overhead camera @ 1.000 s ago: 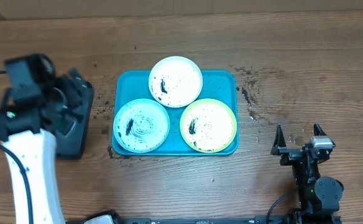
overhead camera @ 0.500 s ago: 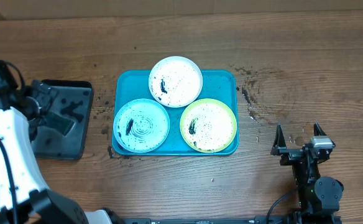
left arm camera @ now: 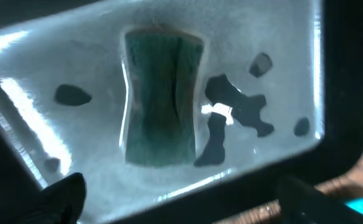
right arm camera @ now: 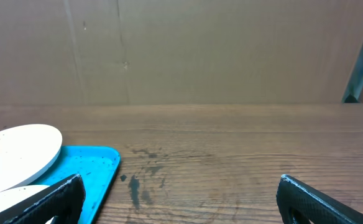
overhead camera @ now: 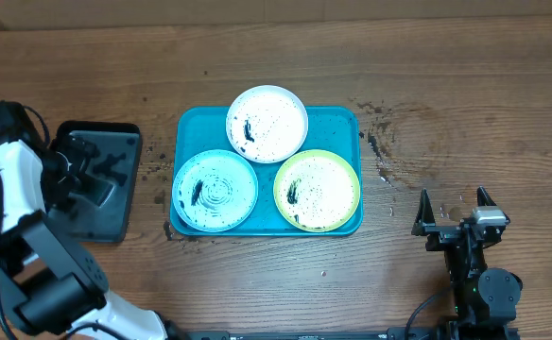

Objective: Clean dirty plates on tray and stack at the side
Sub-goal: 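Move the left gripper over the black basin toward the sponge, then lower the left gripper into the basin and grasp the green sponge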

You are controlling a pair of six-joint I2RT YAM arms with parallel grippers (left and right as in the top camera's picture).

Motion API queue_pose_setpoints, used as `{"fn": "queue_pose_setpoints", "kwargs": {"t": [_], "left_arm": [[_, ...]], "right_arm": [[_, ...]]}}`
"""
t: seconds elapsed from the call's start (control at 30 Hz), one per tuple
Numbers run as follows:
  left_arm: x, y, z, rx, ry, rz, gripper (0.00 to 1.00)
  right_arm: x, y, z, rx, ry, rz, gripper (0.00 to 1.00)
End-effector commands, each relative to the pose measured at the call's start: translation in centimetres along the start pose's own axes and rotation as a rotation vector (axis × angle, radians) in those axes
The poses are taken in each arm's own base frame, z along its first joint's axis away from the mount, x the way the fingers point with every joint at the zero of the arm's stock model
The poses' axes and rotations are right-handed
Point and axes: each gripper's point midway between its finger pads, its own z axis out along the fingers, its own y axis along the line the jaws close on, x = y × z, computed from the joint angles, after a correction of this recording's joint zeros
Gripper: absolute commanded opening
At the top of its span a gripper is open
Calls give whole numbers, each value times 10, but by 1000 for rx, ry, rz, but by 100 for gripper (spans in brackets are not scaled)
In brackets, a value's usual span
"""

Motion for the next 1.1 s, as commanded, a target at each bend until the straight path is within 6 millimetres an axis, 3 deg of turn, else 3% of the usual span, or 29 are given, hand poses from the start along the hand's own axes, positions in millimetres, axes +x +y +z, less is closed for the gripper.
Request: {"fn": "queue_pose_setpoints", "kwargs": {"t": [0.0, 0.33, 0.47, 0.5, 0.73, 0.77, 0.83, 0.87, 0.93, 1.0, 1.03, 1.07], "left_arm": [[-5, -4, 17, -10, 10, -5, 86], [-4, 3, 63, -68, 54, -6, 79], [-7, 12, 70, -115, 38, -3, 74], [-10, 15, 69, -133, 25, 0, 71], [-20, 27, 67, -206, -34, 5, 11], [-20, 27, 67, -206, -34, 5, 6], [-20, 27, 67, -206, -34, 5, 4], [-20, 27, 67, -204, -35, 5, 7], [-21, 27, 67, -203, -37, 5, 37], [-21, 26, 67, -202, -39, 5, 92], [-21, 26, 67, -201, -40, 5, 100], [-22, 25, 68, -198, -44, 5, 100]], "right_arm": [[2, -1, 0, 5, -3, -3, 100], [2, -1, 0, 5, -3, -3, 100], [2, -1, 0, 5, -3, -3, 100], [2, -1, 0, 5, -3, -3, 100], [2, -1, 0, 5, -3, -3, 100], [2, -1, 0, 5, -3, -3, 100], [2, -1, 0, 5, -3, -3, 100], [2, -1, 0, 5, -3, -3, 100], [2, -1, 0, 5, -3, -3, 100], [2, -1, 0, 5, -3, -3, 100], [2, -1, 0, 5, -3, -3, 100], [2, -1, 0, 5, -3, -3, 100]]}}
